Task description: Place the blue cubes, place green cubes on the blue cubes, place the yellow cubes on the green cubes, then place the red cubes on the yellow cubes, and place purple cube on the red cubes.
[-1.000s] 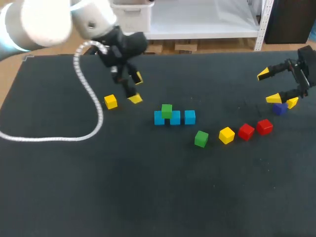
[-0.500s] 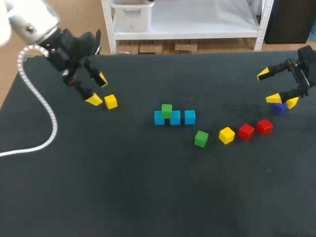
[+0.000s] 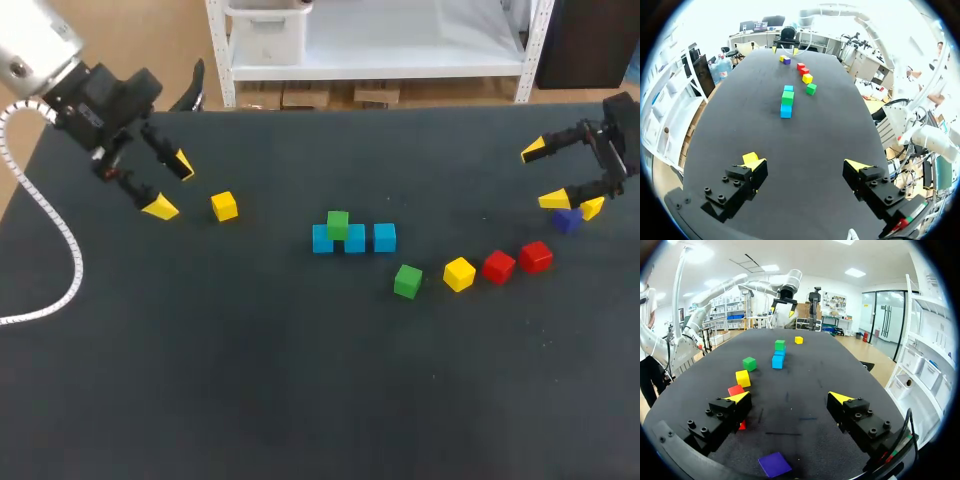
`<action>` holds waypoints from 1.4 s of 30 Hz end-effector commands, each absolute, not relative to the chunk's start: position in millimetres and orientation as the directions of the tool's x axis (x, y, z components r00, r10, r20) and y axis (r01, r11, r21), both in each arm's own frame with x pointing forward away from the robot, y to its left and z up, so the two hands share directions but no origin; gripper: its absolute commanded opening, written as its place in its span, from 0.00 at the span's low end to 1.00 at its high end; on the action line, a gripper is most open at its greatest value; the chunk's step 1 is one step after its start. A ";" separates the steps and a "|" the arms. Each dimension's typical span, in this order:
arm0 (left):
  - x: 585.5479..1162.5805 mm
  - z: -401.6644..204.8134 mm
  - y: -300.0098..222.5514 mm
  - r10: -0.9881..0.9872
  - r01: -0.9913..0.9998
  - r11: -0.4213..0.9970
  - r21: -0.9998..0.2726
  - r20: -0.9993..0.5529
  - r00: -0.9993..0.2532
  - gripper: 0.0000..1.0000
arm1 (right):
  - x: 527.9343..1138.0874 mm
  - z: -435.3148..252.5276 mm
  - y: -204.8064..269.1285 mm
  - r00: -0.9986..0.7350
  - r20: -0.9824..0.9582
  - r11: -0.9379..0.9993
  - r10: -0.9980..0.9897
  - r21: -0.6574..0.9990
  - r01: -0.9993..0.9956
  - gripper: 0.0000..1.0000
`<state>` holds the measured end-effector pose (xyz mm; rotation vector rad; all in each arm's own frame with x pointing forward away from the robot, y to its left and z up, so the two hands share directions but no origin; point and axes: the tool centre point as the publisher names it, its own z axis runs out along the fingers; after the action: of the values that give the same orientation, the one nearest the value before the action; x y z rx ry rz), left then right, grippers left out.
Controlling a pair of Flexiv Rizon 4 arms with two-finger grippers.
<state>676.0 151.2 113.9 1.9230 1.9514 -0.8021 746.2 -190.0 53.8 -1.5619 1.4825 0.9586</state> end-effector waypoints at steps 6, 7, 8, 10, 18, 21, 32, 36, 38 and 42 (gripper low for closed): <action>678.3 114.1 151.1 0.824 0.981 -0.047 -0.188 -0.563 -0.069 1.00 | 745.4 58.2 -191.0 0.119 -0.894 -0.099 -0.433 -0.084 -0.992 1.00; 678.3 114.1 151.1 0.824 0.981 -0.047 -0.188 -0.563 -0.069 1.00 | 744.6 62.4 -189.5 0.149 -0.875 -0.147 -0.460 -0.091 -0.985 1.00; 678.3 114.1 151.1 0.824 0.981 -0.047 -0.188 -0.563 -0.069 1.00 | 743.1 66.9 -185.8 0.180 -0.849 -0.187 -0.496 -0.097 -0.977 1.00; 678.3 114.1 151.1 0.824 0.981 -0.047 -0.188 -0.563 -0.069 1.00 | 737.9 74.3 -175.4 0.262 -0.817 -0.295 -0.515 -0.118 -0.948 1.00; 678.3 114.1 151.1 0.824 0.981 -0.047 -0.188 -0.563 -0.069 1.00 | 695.5 85.9 -127.6 0.514 -0.726 -0.608 -0.457 -0.166 -0.777 1.00; 678.3 114.1 151.1 0.824 0.981 -0.047 -0.188 -0.563 -0.069 1.00 | 678.6 82.5 -113.6 0.576 -0.703 -0.683 -0.417 -0.176 -0.709 1.00; 678.3 114.1 151.1 0.824 0.981 -0.047 -0.188 -0.563 -0.069 1.00 | 641.1 69.5 -77.1 0.674 -0.709 -0.846 -0.208 -0.215 -0.488 1.00; 678.3 114.1 151.1 0.824 0.981 -0.047 -0.188 -0.563 -0.069 1.00 | 632.9 57.2 -61.5 0.712 -0.669 -0.875 -0.213 -0.193 -0.443 1.00; 678.3 114.1 151.1 0.824 0.981 -0.047 -0.188 -0.563 -0.069 1.00 | 629.5 51.4 -54.8 0.728 -0.653 -0.889 -0.211 -0.181 -0.420 1.00; 678.3 114.1 151.1 0.824 0.981 -0.047 -0.188 -0.563 -0.069 1.00 | 624.1 45.0 -44.3 0.738 -0.644 -0.899 -0.201 -0.179 -0.400 1.00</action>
<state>677.0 150.9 114.4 1.9249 1.9526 -0.8036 623.8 -56.6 48.0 -2.5601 0.4925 0.8947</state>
